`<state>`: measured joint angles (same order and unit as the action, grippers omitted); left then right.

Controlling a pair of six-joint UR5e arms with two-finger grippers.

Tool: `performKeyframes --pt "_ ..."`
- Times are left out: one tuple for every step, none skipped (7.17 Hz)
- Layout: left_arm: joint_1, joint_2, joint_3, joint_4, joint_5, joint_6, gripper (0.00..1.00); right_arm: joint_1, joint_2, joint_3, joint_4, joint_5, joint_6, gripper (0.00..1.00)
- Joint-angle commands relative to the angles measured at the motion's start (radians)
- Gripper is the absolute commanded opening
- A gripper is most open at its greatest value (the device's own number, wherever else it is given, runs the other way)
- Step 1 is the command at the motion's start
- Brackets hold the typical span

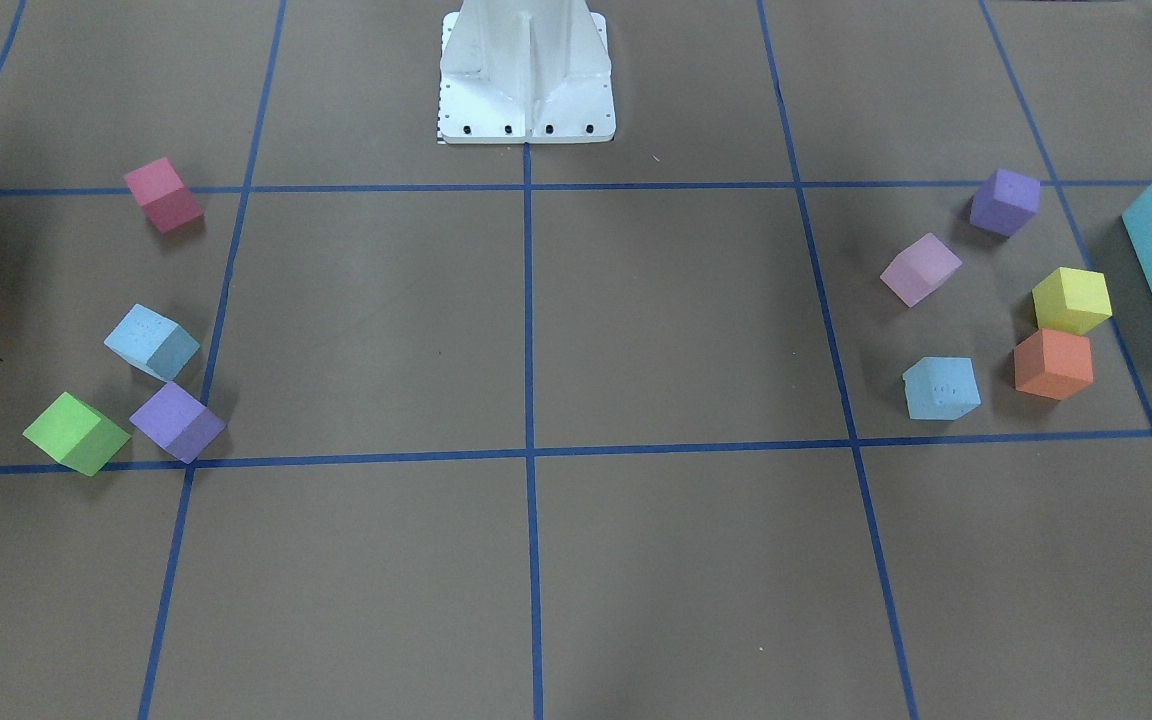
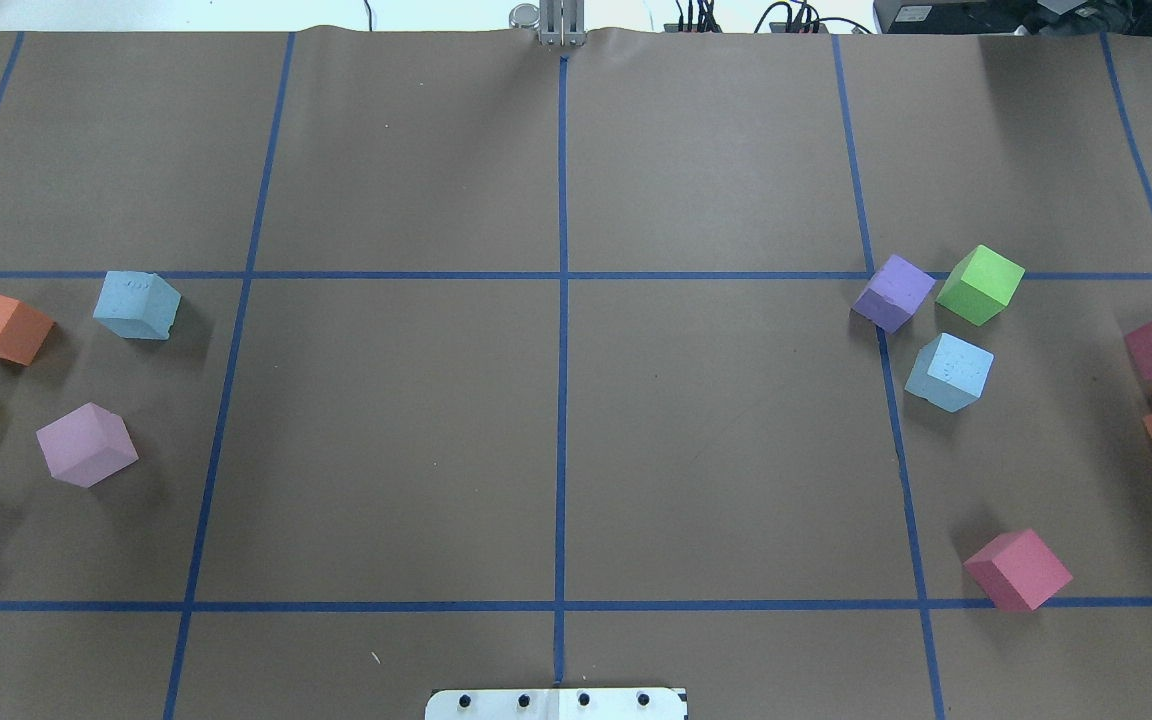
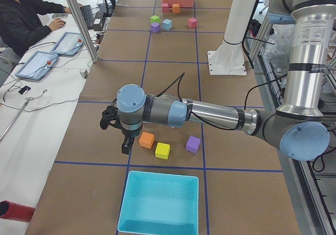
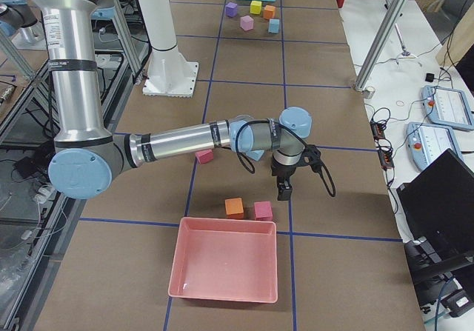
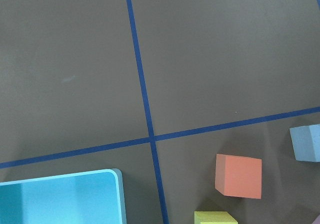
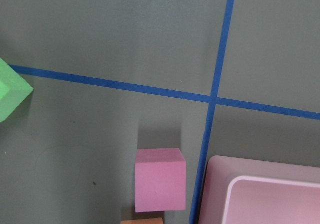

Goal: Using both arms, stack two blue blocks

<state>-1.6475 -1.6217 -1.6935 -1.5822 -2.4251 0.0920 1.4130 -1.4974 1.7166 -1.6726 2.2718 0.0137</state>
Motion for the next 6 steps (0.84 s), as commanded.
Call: performKeyframes --pt "0.0 0.0 0.001 0.001 0.001 0.0 1.0 0.0 0.012 -0.002 0.02 -0.002 -0.009 1.0" --pt "0.0 0.0 0.002 0.001 0.001 0.0 1.0 0.0 0.016 -0.003 0.022 -0.002 -0.012 1.0" --pt "0.0 0.0 0.0 -0.001 0.004 0.002 1.0 -0.002 0.019 -0.008 0.022 -0.011 -0.014 1.0" --pt "0.0 0.0 -0.014 -0.002 0.006 0.006 1.0 0.0 0.013 0.023 0.042 0.006 -0.021 1.0" --pt "0.0 0.0 -0.021 -0.002 0.008 0.006 1.0 0.0 0.005 0.067 0.085 -0.001 -0.015 1.0" --pt "0.0 -0.001 -0.022 -0.001 0.011 0.006 1.0 -0.002 0.003 0.061 0.086 0.014 -0.008 1.0"
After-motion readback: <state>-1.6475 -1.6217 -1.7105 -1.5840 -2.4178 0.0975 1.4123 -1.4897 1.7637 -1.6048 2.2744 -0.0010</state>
